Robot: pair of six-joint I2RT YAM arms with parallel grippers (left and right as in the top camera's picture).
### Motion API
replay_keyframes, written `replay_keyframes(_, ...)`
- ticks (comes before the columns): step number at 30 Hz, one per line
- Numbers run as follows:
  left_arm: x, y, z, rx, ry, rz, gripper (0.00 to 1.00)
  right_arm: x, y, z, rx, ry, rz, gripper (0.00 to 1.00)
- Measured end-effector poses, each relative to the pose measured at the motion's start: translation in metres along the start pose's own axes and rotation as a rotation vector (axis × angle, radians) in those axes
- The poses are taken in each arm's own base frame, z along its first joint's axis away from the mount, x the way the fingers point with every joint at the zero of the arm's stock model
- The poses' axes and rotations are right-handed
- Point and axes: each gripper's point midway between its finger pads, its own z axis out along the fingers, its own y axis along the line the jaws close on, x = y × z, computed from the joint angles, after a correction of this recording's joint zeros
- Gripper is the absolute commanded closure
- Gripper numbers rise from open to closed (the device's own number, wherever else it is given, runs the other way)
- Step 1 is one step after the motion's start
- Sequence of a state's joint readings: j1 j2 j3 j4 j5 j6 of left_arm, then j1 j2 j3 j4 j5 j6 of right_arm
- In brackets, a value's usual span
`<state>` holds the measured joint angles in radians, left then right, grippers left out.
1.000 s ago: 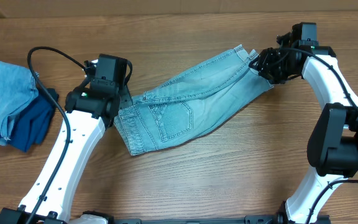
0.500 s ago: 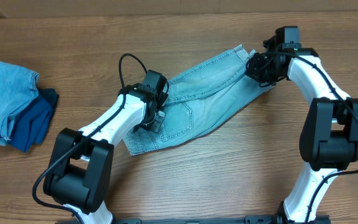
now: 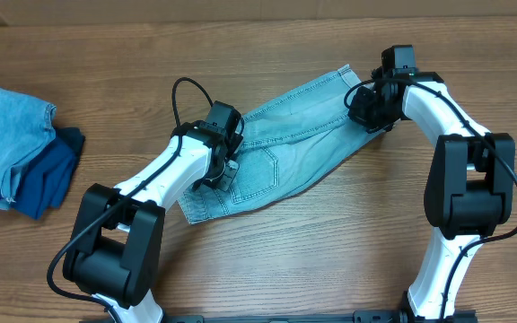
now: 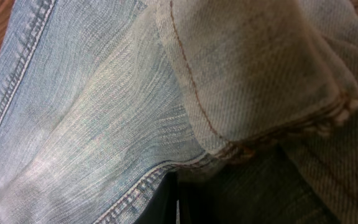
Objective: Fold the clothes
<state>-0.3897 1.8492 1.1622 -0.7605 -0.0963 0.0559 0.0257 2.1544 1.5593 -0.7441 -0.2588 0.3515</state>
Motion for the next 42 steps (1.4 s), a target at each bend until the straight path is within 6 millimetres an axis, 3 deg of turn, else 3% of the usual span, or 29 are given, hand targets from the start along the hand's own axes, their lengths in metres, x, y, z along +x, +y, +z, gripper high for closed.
replay_keyframes(2,-0.001,0.000,0.000,0.000,-0.002,0.000,0.96,-0.004,0.003,0.000,-0.014,-0.015,-0.012,0.96)
replay_keyframes(5,-0.001,0.000,0.000,-0.001,-0.003,0.000,0.96,-0.040,0.041,-0.005,-0.195,-0.158,-0.082,0.96)
replay_keyframes(7,-0.001,0.000,0.000,0.000,-0.004,0.000,0.96,-0.048,0.054,-0.011,-0.257,-0.185,-0.087,0.96)
replay_keyframes(9,-0.001,0.000,0.000,-0.001,-0.005,-0.001,0.96,-0.047,0.056,-0.017,-0.272,-0.157,-0.072,0.96)
replay_keyframes(12,-0.001,0.000,0.000,-0.001,-0.005,-0.001,0.96,-0.045,0.040,-0.032,-0.250,-0.093,-0.032,0.94)
replay_keyframes(14,-0.002,0.000,0.000,-0.001,-0.008,-0.001,0.96,-0.041,0.025,-0.048,-0.218,-0.033,-0.013,0.74)
replay_keyframes(17,-0.002,0.000,0.000,-0.001,-0.009,-0.001,0.95,-0.027,0.018,-0.058,-0.182,0.039,-0.027,0.43)
replay_keyframes(21,-0.002,0.000,0.000,0.000,-0.009,-0.001,0.96,-0.021,0.019,-0.056,-0.157,0.053,-0.055,0.40)
replay_keyframes(23,-0.002,0.000,0.000,-0.001,-0.009,-0.001,0.96,-0.021,0.025,-0.053,-0.145,0.038,-0.083,0.41)
replay_keyframes(26,-0.002,0.000,0.000,0.000,-0.009,-0.001,0.96,-0.028,0.041,-0.045,-0.126,-0.014,-0.115,0.66)
replay_keyframes(29,-0.002,0.000,0.000,0.000,-0.009,-0.001,0.96,-0.031,0.053,-0.017,-0.086,-0.047,-0.091,0.86)
replay_keyframes(32,-0.002,0.000,0.000,-0.001,-0.008,-0.001,0.96,-0.045,0.070,0.010,-0.141,-0.104,-0.070,0.87)
replay_keyframes(35,-0.002,0.000,0.000,-0.001,-0.009,-0.001,0.95,-0.087,0.117,-0.007,-0.363,-0.271,-0.131,0.86)
replay_keyframes(36,-0.002,0.000,0.000,-0.001,-0.009,-0.002,0.95,-0.094,0.128,-0.014,-0.412,-0.303,-0.145,0.71)
replay_keyframes(37,-0.002,0.000,0.000,-0.001,-0.009,-0.002,0.95,-0.097,0.132,-0.018,-0.435,-0.314,-0.149,0.41)
replay_keyframes(38,-0.002,0.000,0.000,-0.001,-0.009,-0.002,0.94,-0.099,0.134,-0.021,-0.456,-0.314,-0.143,0.27)
replay_keyframes(40,-0.002,0.000,0.000,-0.001,-0.009,-0.002,0.94,-0.100,0.121,-0.025,-0.465,-0.279,-0.111,0.16)
replay_keyframes(42,-0.002,0.000,0.000,-0.001,-0.009,-0.002,0.94,-0.100,0.092,-0.026,-0.437,-0.224,-0.033,0.18)
